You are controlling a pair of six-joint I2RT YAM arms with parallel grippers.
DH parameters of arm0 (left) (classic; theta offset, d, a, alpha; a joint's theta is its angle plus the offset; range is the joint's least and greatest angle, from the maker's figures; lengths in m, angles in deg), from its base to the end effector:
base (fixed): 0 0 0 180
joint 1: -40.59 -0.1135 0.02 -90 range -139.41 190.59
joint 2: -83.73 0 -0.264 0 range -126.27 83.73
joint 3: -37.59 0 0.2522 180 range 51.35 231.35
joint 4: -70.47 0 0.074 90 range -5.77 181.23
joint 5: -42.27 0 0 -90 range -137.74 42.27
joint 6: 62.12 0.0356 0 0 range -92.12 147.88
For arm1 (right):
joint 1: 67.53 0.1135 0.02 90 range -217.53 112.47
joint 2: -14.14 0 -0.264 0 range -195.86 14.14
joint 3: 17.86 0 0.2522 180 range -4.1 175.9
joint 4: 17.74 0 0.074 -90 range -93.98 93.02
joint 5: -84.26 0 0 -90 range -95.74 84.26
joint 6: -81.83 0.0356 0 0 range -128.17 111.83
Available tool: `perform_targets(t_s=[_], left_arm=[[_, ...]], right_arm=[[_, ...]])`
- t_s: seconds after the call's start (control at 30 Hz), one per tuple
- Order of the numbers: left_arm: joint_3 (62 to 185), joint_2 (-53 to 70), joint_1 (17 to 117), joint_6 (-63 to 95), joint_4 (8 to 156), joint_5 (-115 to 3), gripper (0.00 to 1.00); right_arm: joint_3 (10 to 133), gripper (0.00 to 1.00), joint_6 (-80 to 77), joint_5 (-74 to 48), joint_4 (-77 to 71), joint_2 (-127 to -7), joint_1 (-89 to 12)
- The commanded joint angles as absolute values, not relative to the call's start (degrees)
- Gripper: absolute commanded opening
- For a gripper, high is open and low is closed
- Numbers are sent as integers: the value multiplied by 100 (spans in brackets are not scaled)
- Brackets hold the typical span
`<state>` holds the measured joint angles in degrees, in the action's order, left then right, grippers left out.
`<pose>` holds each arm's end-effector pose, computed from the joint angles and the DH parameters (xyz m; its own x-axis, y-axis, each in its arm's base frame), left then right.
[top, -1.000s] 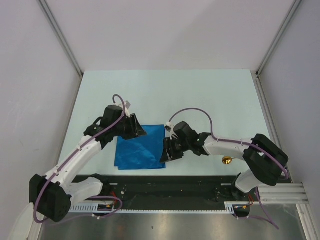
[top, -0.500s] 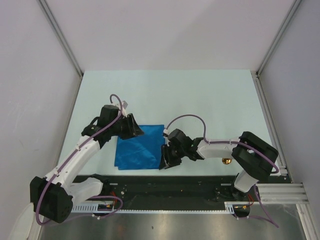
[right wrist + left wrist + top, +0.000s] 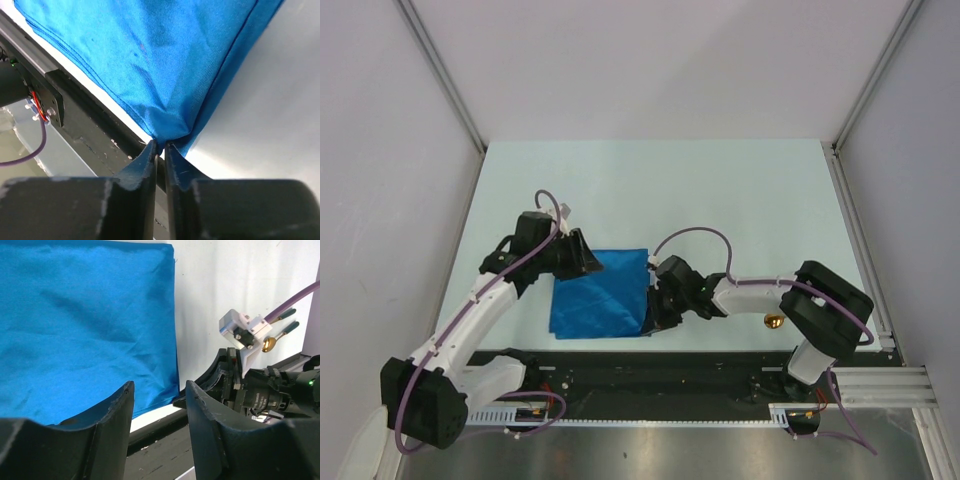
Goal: Fold the napkin into a case and place the utensils inside
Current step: Smooth out the lower triangle-folded napkin at the center of the board.
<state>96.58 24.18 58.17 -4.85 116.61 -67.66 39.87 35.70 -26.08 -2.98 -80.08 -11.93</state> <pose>0.1985 -0.0756 0.2604 -0.8576 -0.2615 -0.4428 0.0512 0.8134 -0.5795 0.1646 0.2623 0.1431 -0.9390 -0.2212 -0.2634 -0.3410 0.6984 0.6292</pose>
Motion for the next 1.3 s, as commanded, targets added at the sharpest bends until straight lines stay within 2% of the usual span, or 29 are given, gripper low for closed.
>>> perform_targets(t_s=[0.0, 0.07, 0.23, 0.5, 0.7, 0.73, 0.8, 0.83, 1.0, 1.03, 1.2, 1.27], left_arm=[[9609, 2538, 5676, -262, 11666, -6892, 50], [9574, 2555, 5650, -235, 11675, -6874, 50], [9398, 2485, 5492, -253, 11631, -6865, 52], [9468, 2327, 5097, -288, 11578, -6497, 58], [9688, 1712, 4885, -174, 11421, -6373, 55], [9697, 1624, 4876, -165, 11385, -6330, 55], [9705, 1571, 4850, -147, 11271, -6320, 55], [9705, 1562, 4850, -139, 11227, -6407, 55], [9425, 1501, 4867, -253, 10813, -7181, 49], [9372, 1518, 4885, -270, 10796, -7234, 48], [8854, 1895, 5289, -507, 10559, -7305, 47], [8722, 2070, 5386, -630, 10497, -7340, 48]], right_arm=[[3951, 11, 3568, -2525, -424, -7833, -1286], [3862, 6, 3568, -2525, -241, -7649, -1347], [3546, 3, 3498, -2683, -336, -7560, -1426], [3142, 3, 3630, -2833, -995, -7525, -1514], [2992, 5, 3490, -2893, -1022, -7595, -1725], [2992, 17, 3454, -2938, -1022, -7577, -1743], [3018, 28, 3410, -2964, -978, -7464, -1708], [3018, 38, 3367, -2956, -882, -7402, -1699], [3123, 51, 3217, -2894, -574, -6927, -2015], [3202, 57, 3147, -2903, -556, -6927, -2102], [3729, 69, 3067, -2991, -634, -7418, -2594], [4142, 70, 3085, -3079, -722, -7681, -2849]])
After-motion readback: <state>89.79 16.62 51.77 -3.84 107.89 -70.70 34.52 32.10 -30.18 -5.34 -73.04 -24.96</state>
